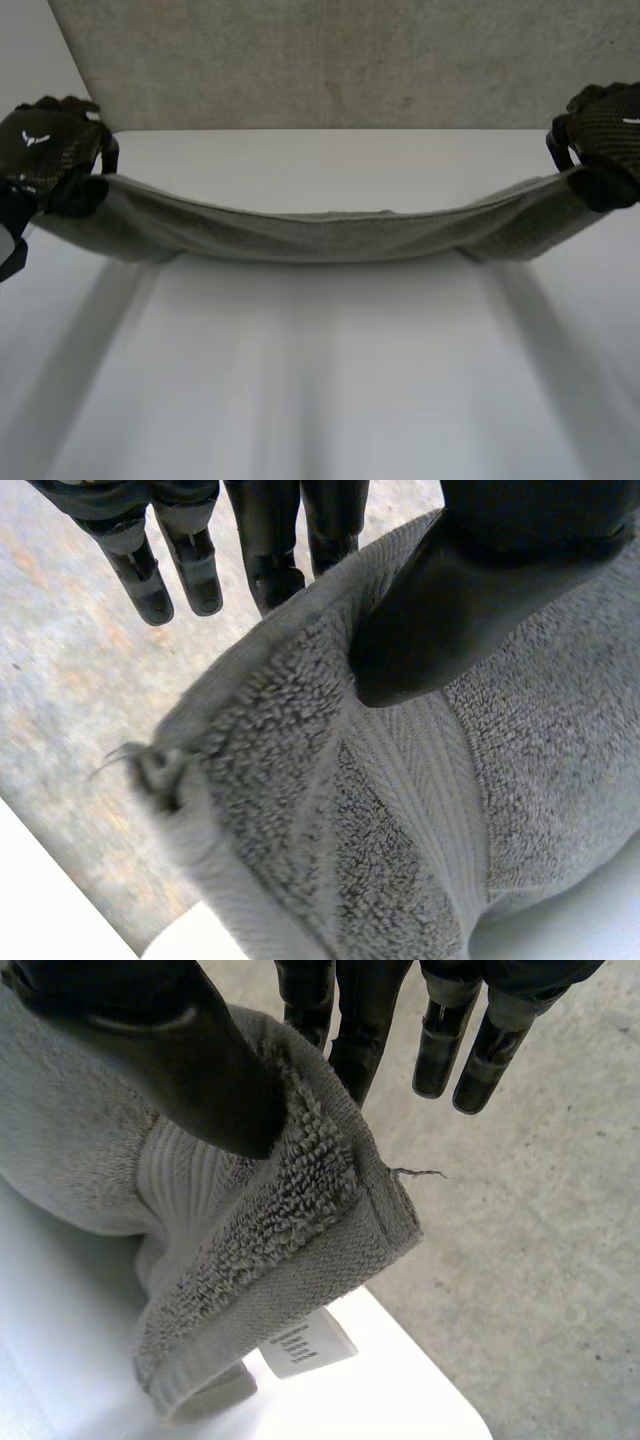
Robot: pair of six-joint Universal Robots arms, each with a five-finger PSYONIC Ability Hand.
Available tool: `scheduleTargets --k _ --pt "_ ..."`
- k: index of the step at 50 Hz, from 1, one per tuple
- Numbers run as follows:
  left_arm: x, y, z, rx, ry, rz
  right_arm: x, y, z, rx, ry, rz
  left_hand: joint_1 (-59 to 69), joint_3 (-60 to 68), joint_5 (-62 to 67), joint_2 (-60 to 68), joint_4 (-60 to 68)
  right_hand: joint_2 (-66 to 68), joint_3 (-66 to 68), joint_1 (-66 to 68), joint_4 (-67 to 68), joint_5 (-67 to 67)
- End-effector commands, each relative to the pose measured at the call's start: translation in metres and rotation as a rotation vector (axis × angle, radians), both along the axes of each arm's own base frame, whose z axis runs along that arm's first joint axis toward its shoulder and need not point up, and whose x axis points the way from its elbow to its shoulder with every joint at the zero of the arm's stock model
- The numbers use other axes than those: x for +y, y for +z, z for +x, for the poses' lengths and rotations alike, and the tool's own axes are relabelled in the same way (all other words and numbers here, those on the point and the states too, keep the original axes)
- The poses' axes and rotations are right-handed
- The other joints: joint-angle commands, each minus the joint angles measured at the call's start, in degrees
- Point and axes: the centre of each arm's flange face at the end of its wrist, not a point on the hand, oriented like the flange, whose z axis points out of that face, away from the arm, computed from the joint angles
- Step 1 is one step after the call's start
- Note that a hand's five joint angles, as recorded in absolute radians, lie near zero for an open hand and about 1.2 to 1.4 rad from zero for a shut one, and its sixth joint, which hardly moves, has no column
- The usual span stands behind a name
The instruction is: Fold the towel.
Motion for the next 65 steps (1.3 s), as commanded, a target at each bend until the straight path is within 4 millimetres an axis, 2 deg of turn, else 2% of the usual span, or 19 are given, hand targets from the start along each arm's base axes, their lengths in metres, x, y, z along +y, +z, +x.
scheduleTargets --k 1,4,5,6,9,10,15,18,26,40,49,51,52,53,54,55,56,62,65 --pt "-0.001 -0.009 0.007 -0.035 -0.049 0.048 -0.004 -0.018 -0.006 0.046 0.037 0.028 6.0 -3.3 4.3 2.5 -3.8 4.0 -3.0 4.7 -4.4 3.6" --pt "-0.006 -0.017 0.007 -0.041 -0.054 0.066 -0.020 -0.037 -0.005 0.045 0.056 0.087 6.0 -3.3 4.3 2.5 -3.8 4.0 -3.0 4.7 -4.4 3.6" --pt "-0.017 -0.028 0.008 -0.047 -0.054 0.098 -0.020 -0.037 -0.005 0.045 0.056 0.087 6.0 -3.3 4.3 2.5 -3.8 4.0 -3.0 4.7 -4.4 3.6" --pt "-0.030 -0.038 0.006 -0.056 -0.060 0.120 -0.033 -0.045 -0.004 0.045 0.058 0.103 6.0 -3.3 4.3 2.5 -3.8 4.0 -3.0 4.7 -4.4 3.6" --pt "-0.051 -0.056 -0.005 -0.083 -0.094 0.155 -0.058 -0.056 -0.002 0.045 0.059 0.120 6.0 -3.3 4.3 2.5 -3.8 4.0 -3.0 4.7 -4.4 3.6" --pt "-0.051 -0.056 -0.005 -0.083 -0.094 0.155 -0.059 -0.056 -0.002 0.045 0.059 0.120 6.0 -3.3 4.3 2.5 -3.8 4.0 -3.0 4.7 -4.4 3.6" --pt "-0.089 -0.086 -0.030 -0.158 -0.102 0.161 -0.091 -0.082 0.026 0.095 0.098 0.128 6.0 -3.3 4.3 2.5 -3.8 4.0 -3.0 4.7 -4.4 3.6" --pt "-0.099 -0.093 -0.031 -0.170 -0.083 0.158 -0.098 -0.090 0.031 0.113 0.105 0.127 6.0 -3.3 4.3 2.5 -3.8 4.0 -3.0 4.7 -4.4 3.6" --pt "-0.143 -0.126 -0.038 -0.182 -0.062 0.150 -0.141 -0.130 0.040 0.131 0.105 0.081 6.0 -3.3 4.3 2.5 -3.8 4.0 -3.0 4.7 -4.4 3.6" --pt "-0.177 -0.153 -0.042 -0.184 -0.032 0.070 -0.171 -0.167 0.055 0.129 0.126 0.028 6.0 -3.3 4.3 2.5 -3.8 4.0 -3.0 4.7 -4.4 3.6" --pt "-0.183 -0.159 -0.044 -0.182 -0.034 0.061 -0.179 -0.181 0.061 0.128 0.132 0.009 6.0 -3.3 4.3 2.5 -3.8 4.0 -3.0 4.7 -4.4 3.6" --pt "-0.183 -0.159 -0.044 -0.182 -0.033 0.061 -0.179 -0.184 0.061 0.129 0.129 0.012 0.9 -3.3 -0.8 -2.5 -3.8 4.0 -3.0 4.7 -4.4 3.6" --pt "-0.182 -0.159 -0.043 -0.183 -0.029 0.064 -0.179 -0.186 0.062 0.130 0.129 0.012 -16.5 -3.3 -18.3 -20.0 -3.8 -15.4 -3.0 -14.7 -4.4 -15.8" --pt "-0.182 -0.158 -0.043 -0.186 -0.020 0.064 -0.180 -0.187 0.061 0.130 0.125 0.007 -33.4 -3.3 -35.1 -36.8 -3.8 -44.4 -3.0 -43.7 -4.4 -44.8" --pt "-0.182 -0.158 -0.043 -0.186 -0.020 0.064 -0.180 -0.187 0.061 0.130 0.125 0.007 -33.5 -3.3 -35.2 -37.0 -3.8 -44.7 -3.0 -44.0 -4.4 -45.1" --pt "-0.181 -0.158 -0.043 -0.188 -0.009 0.067 -0.182 -0.186 0.061 0.129 0.119 -0.006 -50.9 -3.3 -52.6 -54.3 -3.8 -66.0 -3.0 -65.3 -4.4 -66.4" --pt "-0.181 -0.156 -0.042 -0.192 0.005 0.060 -0.183 -0.185 0.061 0.130 0.113 -0.026 -64.0 -3.3 -65.7 -67.5 -3.8 -66.0 -3.0 -65.3 -4.4 -66.4" --pt "-0.183 -0.143 -0.039 -0.202 0.049 0.034 -0.187 -0.174 0.063 0.123 0.096 -0.104 -63.5 -3.3 -65.2 -67.0 -3.8 -66.0 -3.0 -65.3 -4.4 -66.4" --pt "-0.182 -0.132 -0.038 -0.200 0.059 0.013 -0.187 -0.156 0.062 0.107 0.072 -0.152 -63.5 -3.3 -65.2 -67.0 -3.8 -66.0 -3.0 -65.3 -4.4 -66.4"
